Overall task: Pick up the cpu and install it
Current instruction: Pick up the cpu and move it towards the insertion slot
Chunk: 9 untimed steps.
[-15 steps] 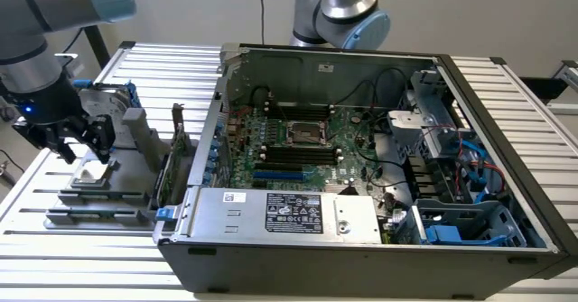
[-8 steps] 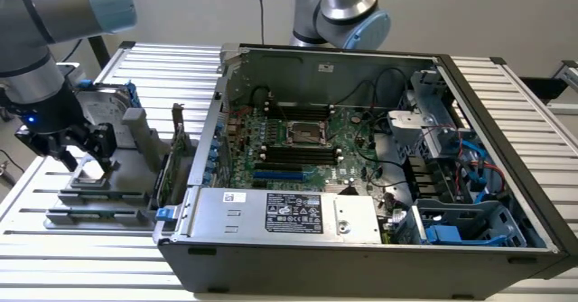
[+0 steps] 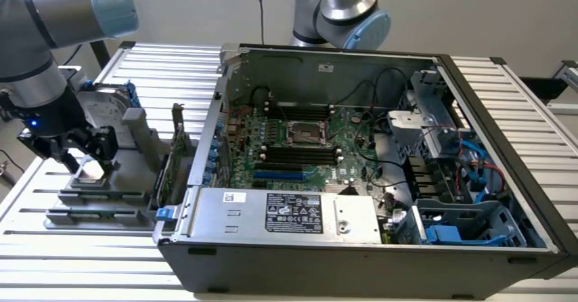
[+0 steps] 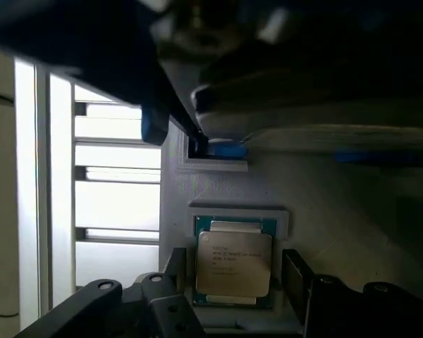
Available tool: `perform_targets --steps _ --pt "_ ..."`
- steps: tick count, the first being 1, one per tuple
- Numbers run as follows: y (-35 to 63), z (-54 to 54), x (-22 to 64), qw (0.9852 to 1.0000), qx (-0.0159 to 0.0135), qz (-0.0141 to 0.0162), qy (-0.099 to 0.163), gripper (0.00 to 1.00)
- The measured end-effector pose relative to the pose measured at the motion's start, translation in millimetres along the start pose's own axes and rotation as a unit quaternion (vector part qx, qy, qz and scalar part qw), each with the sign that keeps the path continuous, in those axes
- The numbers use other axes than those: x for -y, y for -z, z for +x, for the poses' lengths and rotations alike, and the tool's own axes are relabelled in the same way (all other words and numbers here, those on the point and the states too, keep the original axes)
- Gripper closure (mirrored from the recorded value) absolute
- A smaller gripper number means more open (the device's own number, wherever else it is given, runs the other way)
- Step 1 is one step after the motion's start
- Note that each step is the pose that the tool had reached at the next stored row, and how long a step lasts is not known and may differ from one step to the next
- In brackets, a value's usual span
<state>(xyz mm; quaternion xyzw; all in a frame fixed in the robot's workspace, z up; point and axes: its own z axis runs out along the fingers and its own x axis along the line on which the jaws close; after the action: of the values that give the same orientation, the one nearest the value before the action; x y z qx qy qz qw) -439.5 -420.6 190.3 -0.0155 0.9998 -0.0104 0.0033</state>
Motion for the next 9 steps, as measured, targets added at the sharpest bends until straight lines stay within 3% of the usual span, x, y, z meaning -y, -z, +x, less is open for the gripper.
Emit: perform_targets --steps 5,9 --pt "0.9 -1.7 0.4 1.0000 -0.0005 -0.0016 -0.002 0.35" --pt "5.8 -1.9 1.7 1.0000 -0.0008 -0.0082 -0.003 0.35"
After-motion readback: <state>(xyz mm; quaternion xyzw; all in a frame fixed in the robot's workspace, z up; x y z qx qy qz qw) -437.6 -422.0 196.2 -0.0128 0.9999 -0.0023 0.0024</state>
